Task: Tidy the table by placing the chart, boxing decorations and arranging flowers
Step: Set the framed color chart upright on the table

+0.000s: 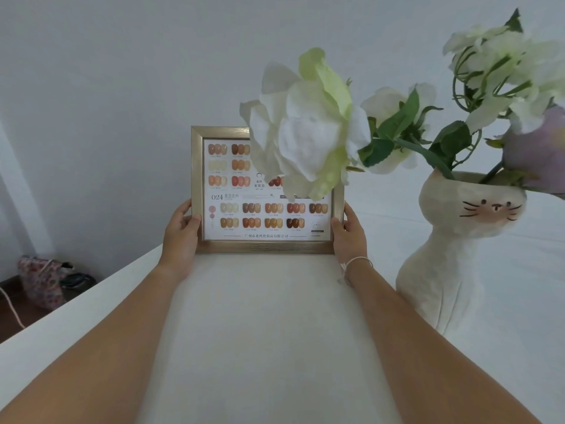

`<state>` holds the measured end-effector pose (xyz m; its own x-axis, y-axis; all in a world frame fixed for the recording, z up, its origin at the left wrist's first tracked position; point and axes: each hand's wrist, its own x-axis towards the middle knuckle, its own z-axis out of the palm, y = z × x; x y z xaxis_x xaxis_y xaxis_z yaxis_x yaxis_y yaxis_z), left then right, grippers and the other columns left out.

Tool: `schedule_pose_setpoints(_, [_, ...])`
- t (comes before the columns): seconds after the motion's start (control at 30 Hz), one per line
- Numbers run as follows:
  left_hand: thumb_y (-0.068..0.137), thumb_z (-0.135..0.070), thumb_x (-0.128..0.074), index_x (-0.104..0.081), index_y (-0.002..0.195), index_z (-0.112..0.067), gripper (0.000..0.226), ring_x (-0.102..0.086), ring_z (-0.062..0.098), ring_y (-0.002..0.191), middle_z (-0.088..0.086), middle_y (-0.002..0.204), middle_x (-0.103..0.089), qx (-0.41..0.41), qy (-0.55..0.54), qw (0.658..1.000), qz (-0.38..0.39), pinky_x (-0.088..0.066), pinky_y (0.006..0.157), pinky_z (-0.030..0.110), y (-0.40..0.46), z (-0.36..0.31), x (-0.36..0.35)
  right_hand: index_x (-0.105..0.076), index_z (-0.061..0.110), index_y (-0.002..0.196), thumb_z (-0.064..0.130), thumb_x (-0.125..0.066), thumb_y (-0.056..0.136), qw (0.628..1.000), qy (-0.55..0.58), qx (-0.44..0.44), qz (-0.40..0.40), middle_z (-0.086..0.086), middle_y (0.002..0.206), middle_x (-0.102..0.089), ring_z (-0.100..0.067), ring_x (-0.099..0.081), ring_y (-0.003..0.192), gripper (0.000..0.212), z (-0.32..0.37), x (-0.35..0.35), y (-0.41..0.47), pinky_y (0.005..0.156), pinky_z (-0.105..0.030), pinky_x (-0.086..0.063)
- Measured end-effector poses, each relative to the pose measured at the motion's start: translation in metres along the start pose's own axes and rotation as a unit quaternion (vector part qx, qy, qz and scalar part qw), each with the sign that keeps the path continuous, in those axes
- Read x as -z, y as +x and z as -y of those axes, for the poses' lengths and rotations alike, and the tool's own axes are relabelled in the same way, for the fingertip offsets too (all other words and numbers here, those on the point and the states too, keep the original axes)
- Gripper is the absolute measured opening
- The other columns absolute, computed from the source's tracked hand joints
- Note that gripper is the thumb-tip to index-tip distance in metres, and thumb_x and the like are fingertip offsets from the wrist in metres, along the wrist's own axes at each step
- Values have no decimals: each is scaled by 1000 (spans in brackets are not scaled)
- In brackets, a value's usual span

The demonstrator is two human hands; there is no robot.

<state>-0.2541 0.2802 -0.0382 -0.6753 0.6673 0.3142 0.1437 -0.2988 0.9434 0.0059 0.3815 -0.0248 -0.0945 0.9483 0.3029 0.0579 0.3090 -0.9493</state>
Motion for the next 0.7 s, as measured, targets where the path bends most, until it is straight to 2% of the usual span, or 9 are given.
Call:
schedule_pose_setpoints(0.1, [92,-19,-44,-53,114,-42,34,-62,15,99,-5,96,-66,-1,9,1000,0,-47,92,36,1,2,0,-35,32,137,18,-38,93,1000,-11,-1,-4,2,72,-47,-17,-50,80,46,-1,2,-2,64,-21,-39])
schedule_pose_setpoints(0.2, [91,-20,-44,-54,113,-45,36,-63,12,97,-5,98,-67,-7,16,1000,1,-47,86,31,0,2,0,-34,31,138,18,-38,93,1000,-15,-4,-4,8,72,-45,-18,-49,85,46,0,2,-3,75,-25,-39])
schedule_pose_setpoints(0.27, [91,-19,-44,-55,110,-49,37,-63,12,98,-4,101,-68,-9,20,1000,1,-46,85,29,-1,2,0,-35,31,137,18,-38,93,1000,-16,-2,-4,7,77,-49,-18,-50,86,47,0,2,-4,75,-26,-40])
schedule_pose_setpoints(0.37, [92,-20,-43,-52,121,-41,37,-62,11,100,-5,101,-66,-9,27,1000,7,-46,86,28,-1,3,0,-39,29,135,17,-39,92,1000,-15,-4,-9,0,96,-55,-18,-52,91,44,0,3,-6,74,-24,-41])
schedule_pose_setpoints(0.47, [94,-22,-43,-49,126,-37,36,-60,14,103,1,107,-65,-13,39,999,13,-45,88,28,-3,3,0,-47,20,129,16,-42,91,999,-20,-23,-20,-5,102,-58,-18,-52,87,39,-1,5,-6,62,-17,-39])
schedule_pose_setpoints(0.57, [94,-22,-43,-48,129,-31,36,-59,17,102,4,109,-63,-17,56,998,2,-43,86,26,-7,1,-1,-50,15,124,16,-44,91,999,-28,-30,-30,-9,111,-63,-16,-52,87,34,-2,6,-7,72,-22,-38])
schedule_pose_setpoints(0.7, [94,-20,-43,-48,130,-28,37,-57,14,94,3,104,-61,-20,89,996,-11,-41,69,15,-12,-2,-3,-51,12,124,15,-45,90,998,-46,-26,-34,-10,113,-63,-16,-52,88,35,-3,7,-10,76,-24,-37])
